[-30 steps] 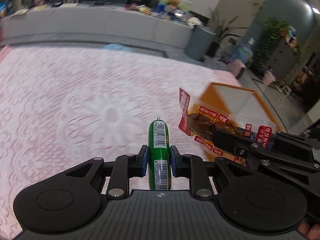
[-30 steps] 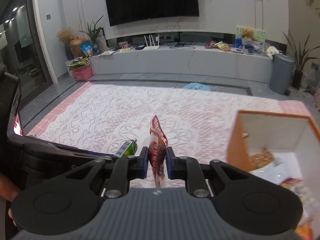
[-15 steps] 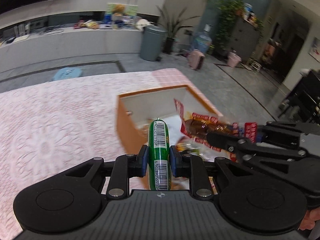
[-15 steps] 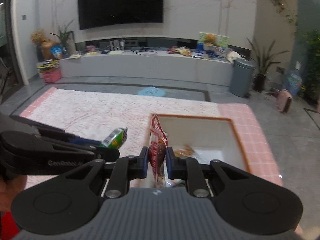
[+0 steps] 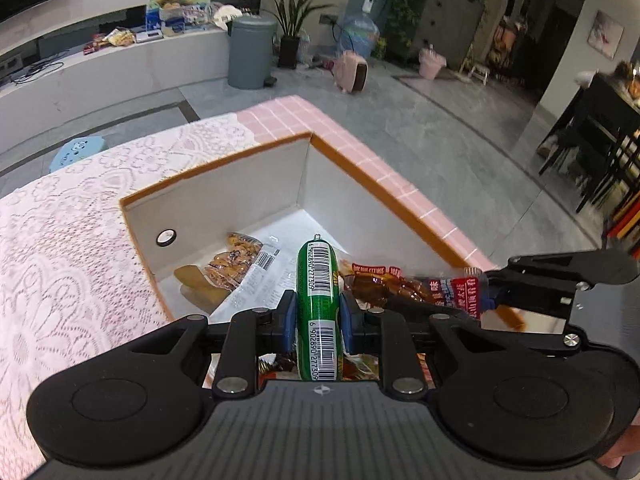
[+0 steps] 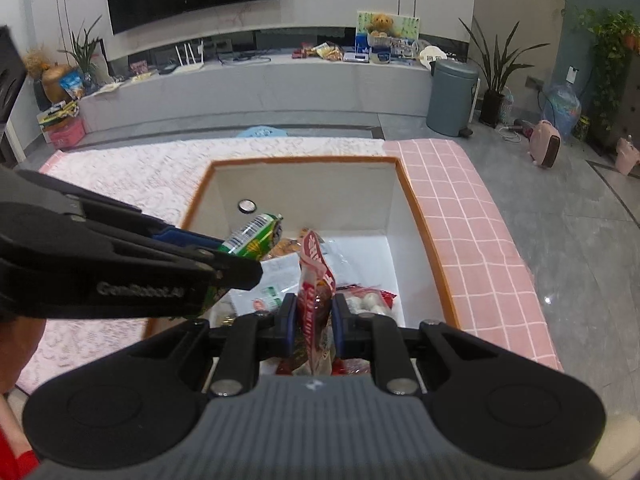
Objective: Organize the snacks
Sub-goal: 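Carry the sausage and meat pack over the orange box with both tools, then open both tools to drop the snacks into the box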
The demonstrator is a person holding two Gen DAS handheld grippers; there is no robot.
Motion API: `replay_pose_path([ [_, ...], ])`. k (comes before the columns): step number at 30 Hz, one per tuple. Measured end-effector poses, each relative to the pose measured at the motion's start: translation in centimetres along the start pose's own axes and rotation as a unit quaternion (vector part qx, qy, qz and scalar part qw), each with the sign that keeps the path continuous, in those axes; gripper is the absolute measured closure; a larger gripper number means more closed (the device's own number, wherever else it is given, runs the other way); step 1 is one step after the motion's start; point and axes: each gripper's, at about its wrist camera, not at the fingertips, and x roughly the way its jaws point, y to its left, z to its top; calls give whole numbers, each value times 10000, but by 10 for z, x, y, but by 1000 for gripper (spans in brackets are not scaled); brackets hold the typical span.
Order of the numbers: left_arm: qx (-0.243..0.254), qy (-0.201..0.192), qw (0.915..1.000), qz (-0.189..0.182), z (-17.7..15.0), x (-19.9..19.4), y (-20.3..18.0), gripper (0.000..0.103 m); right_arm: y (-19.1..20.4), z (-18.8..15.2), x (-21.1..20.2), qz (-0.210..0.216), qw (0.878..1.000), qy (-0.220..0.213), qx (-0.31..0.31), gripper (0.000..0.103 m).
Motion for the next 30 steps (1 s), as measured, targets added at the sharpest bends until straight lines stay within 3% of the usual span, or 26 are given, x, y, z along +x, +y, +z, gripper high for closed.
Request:
replay_pose_path([
  [11, 400, 252, 9984, 325, 3, 44, 4, 79, -3, 8, 50, 28, 9988, 306, -380, 88],
  [23, 623, 507, 9958, 431, 6, 50, 4, 78, 6, 12, 64, -20, 9962, 598, -628, 87],
  [30, 677, 303, 9963, 438, 6, 23, -3, 52, 17, 16, 45, -284, 9914, 714, -1064, 64],
])
